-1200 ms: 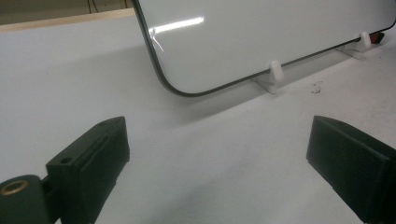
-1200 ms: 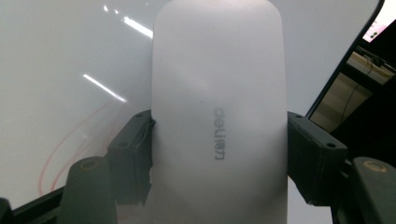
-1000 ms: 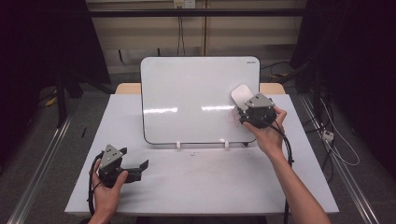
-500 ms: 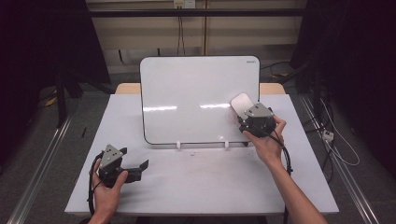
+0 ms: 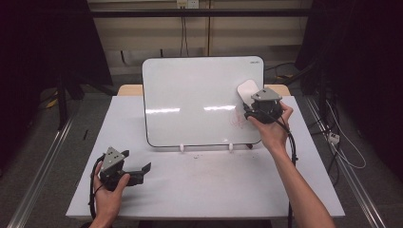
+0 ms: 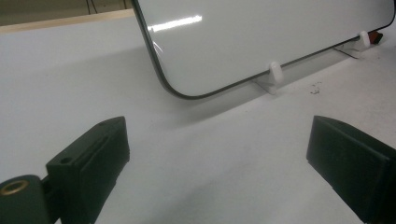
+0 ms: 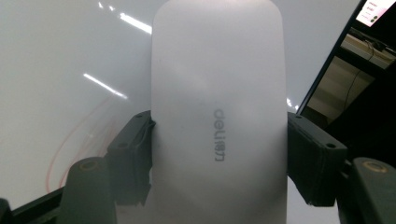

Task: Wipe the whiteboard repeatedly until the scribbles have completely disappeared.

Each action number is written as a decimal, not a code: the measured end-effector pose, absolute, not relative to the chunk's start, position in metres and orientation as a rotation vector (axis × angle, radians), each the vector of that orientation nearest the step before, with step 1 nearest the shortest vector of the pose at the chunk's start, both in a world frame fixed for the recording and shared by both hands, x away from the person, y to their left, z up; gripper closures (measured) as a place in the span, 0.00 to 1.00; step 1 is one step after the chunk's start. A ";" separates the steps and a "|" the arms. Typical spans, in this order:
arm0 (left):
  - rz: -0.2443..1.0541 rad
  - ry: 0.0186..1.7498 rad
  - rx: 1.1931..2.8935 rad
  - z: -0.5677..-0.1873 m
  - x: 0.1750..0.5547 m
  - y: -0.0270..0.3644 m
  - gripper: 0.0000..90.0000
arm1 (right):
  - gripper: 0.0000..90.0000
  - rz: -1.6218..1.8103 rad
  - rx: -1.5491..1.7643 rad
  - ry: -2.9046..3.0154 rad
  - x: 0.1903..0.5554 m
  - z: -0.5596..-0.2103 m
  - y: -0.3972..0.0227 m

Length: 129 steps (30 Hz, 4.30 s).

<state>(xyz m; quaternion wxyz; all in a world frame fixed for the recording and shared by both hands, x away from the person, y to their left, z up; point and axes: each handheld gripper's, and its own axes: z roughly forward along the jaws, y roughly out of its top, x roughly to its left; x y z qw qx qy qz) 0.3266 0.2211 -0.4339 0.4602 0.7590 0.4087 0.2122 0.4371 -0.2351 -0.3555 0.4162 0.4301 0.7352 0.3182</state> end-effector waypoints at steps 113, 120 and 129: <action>0.527 1.004 1.868 -0.433 0.325 0.221 0.07 | 0.35 0.756 0.775 2.010 0.405 -0.398 -0.177; 0.524 1.001 1.873 -0.434 0.324 0.221 0.07 | 0.35 0.757 0.784 2.007 0.410 -0.395 -0.181; 0.526 1.003 1.870 -0.433 0.324 0.221 0.07 | 0.35 0.767 0.867 1.960 0.426 -0.375 -0.206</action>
